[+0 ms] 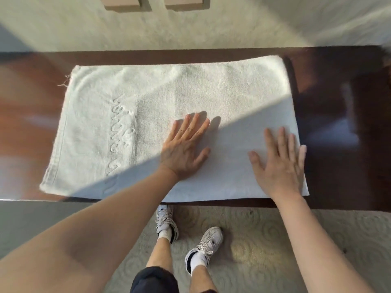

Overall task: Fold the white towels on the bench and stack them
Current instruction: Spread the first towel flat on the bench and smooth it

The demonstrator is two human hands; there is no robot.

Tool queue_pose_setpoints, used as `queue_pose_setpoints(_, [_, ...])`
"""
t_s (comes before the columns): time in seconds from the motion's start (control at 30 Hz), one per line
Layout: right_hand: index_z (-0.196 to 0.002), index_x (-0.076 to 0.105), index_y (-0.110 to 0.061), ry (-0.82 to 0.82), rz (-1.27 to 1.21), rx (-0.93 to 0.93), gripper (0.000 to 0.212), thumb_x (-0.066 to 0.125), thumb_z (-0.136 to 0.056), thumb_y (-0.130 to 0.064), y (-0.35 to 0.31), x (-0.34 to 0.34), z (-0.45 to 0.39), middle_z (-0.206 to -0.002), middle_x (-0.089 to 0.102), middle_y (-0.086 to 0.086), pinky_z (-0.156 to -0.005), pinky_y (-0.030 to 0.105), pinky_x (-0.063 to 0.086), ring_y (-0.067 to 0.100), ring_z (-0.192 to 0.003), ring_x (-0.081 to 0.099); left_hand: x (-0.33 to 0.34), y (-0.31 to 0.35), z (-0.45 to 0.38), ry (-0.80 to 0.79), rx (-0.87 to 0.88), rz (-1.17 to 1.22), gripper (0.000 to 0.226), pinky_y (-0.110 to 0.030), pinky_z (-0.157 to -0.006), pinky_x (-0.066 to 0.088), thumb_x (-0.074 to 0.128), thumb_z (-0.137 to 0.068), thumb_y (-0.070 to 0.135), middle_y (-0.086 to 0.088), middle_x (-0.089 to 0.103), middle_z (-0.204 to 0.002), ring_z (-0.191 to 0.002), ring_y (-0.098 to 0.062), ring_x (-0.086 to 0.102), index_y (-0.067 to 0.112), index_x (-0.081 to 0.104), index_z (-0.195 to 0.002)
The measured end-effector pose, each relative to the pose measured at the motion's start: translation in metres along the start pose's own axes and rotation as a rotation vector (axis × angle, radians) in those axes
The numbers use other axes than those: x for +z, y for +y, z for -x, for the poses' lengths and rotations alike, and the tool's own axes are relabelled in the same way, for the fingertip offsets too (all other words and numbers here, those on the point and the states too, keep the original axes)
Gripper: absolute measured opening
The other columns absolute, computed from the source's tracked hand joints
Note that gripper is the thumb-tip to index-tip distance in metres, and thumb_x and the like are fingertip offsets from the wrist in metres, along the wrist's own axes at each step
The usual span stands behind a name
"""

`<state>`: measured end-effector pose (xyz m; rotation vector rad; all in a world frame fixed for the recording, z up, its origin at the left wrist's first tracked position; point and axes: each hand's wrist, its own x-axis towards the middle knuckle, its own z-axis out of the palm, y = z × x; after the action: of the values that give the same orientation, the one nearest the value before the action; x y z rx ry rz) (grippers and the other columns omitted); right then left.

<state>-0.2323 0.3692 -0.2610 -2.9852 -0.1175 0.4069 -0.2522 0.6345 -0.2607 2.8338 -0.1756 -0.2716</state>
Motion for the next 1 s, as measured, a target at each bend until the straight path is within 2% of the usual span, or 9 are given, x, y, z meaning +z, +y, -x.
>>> queue_pose_setpoints(0.07, [-0.162,-0.005,-0.029,0.031,-0.035,0.013,0.078,0.008,-0.096,-0.070,-0.020,-0.003,0.008,-0.169,-0.012,0.003,-0.124,0.052,-0.008,0.024,-0.155,-0.014,-0.007,-0.002,0.007,0.024,0.027,0.131,0.071,-0.042,-0.128,-0.002,0.023,-0.100,0.054,-0.002,0.004,-0.170,-0.157,-0.021,-0.003,0.024,0.011,-0.163])
queue_pose_setpoints(0.13, [-0.162,-0.004,-0.027,0.067,-0.068,-0.081,0.075,0.012,-0.099,-0.064,-0.052,-0.006,0.006,-0.169,-0.010,0.005,-0.125,0.051,-0.009,0.026,-0.156,-0.011,-0.012,-0.007,0.009,0.067,0.017,0.225,0.067,-0.037,-0.128,0.001,0.028,-0.102,0.044,-0.001,0.008,-0.170,-0.157,-0.022,-0.001,0.020,0.015,-0.162])
queue_pose_setpoints(0.2, [-0.162,-0.001,-0.027,0.073,-0.082,-0.188,0.073,0.016,-0.100,-0.060,-0.083,-0.005,0.001,-0.170,-0.009,0.005,-0.125,0.051,-0.009,0.026,-0.156,-0.010,-0.015,-0.018,0.006,0.108,0.000,0.152,0.063,-0.039,-0.128,0.002,0.026,-0.103,0.039,-0.002,0.012,-0.169,-0.157,-0.025,0.000,0.019,0.018,-0.162])
queue_pose_setpoints(0.4, [-0.162,0.005,-0.028,0.096,0.031,-0.259,0.074,0.029,-0.100,-0.061,-0.106,0.027,0.004,-0.170,-0.004,0.005,-0.124,0.057,0.001,0.029,-0.157,-0.004,-0.026,-0.088,-0.037,0.073,-0.230,-0.138,0.067,-0.047,-0.125,-0.012,0.016,-0.103,0.058,0.007,-0.008,-0.170,-0.156,-0.021,-0.013,0.033,-0.003,-0.162])
queue_pose_setpoints(0.6, [-0.162,0.014,-0.028,0.164,0.022,-0.273,0.074,0.031,-0.098,-0.060,-0.105,0.031,0.004,-0.170,0.008,0.006,-0.124,0.058,0.010,0.030,-0.157,0.006,-0.055,-0.156,-0.086,0.052,-0.237,-0.178,0.074,-0.046,-0.127,-0.005,0.006,-0.095,0.075,0.009,-0.005,-0.170,-0.157,-0.020,-0.008,0.041,-0.005,-0.160])
queue_pose_setpoints(0.7, [-0.162,0.012,-0.028,0.142,0.020,-0.255,0.074,0.027,-0.098,-0.062,-0.106,0.029,0.000,-0.170,0.006,0.004,-0.124,0.058,0.011,0.028,-0.157,0.003,-0.069,-0.189,-0.099,0.002,-0.217,-0.177,0.078,-0.042,-0.126,-0.008,-0.002,-0.091,0.082,0.009,-0.010,-0.169,-0.155,-0.017,-0.013,0.044,-0.009,-0.158])
queue_pose_setpoints(0.8, [-0.163,0.009,-0.027,0.117,0.036,-0.247,0.075,0.026,-0.099,-0.061,-0.110,0.026,-0.001,-0.171,0.003,0.003,-0.123,0.058,0.012,0.026,-0.157,0.001,-0.072,-0.196,-0.099,-0.007,-0.185,-0.164,0.076,-0.042,-0.126,-0.008,-0.006,-0.092,0.077,0.008,-0.008,-0.170,-0.155,-0.016,-0.013,0.042,-0.006,-0.160])
queue_pose_setpoints(0.9, [-0.163,0.008,-0.028,0.095,0.048,-0.225,0.074,0.026,-0.099,-0.061,-0.113,0.024,-0.001,-0.171,0.001,0.003,-0.123,0.059,0.012,0.026,-0.157,0.000,-0.078,-0.183,-0.092,0.020,-0.168,-0.074,0.076,-0.041,-0.126,-0.009,-0.004,-0.095,0.072,0.003,-0.005,-0.170,-0.156,-0.019,-0.012,0.036,0.000,-0.162])
queue_pose_setpoints(1.0, [-0.162,0.010,-0.029,0.085,0.050,-0.212,0.072,0.026,-0.099,-0.060,-0.116,0.023,-0.002,-0.170,0.003,0.003,-0.123,0.058,0.011,0.026,-0.157,0.000,-0.067,-0.145,-0.072,0.036,0.007,-0.041,0.070,-0.042,-0.127,-0.006,0.008,-0.101,0.064,0.000,-0.006,-0.170,-0.156,-0.020,-0.011,0.032,0.005,-0.163])
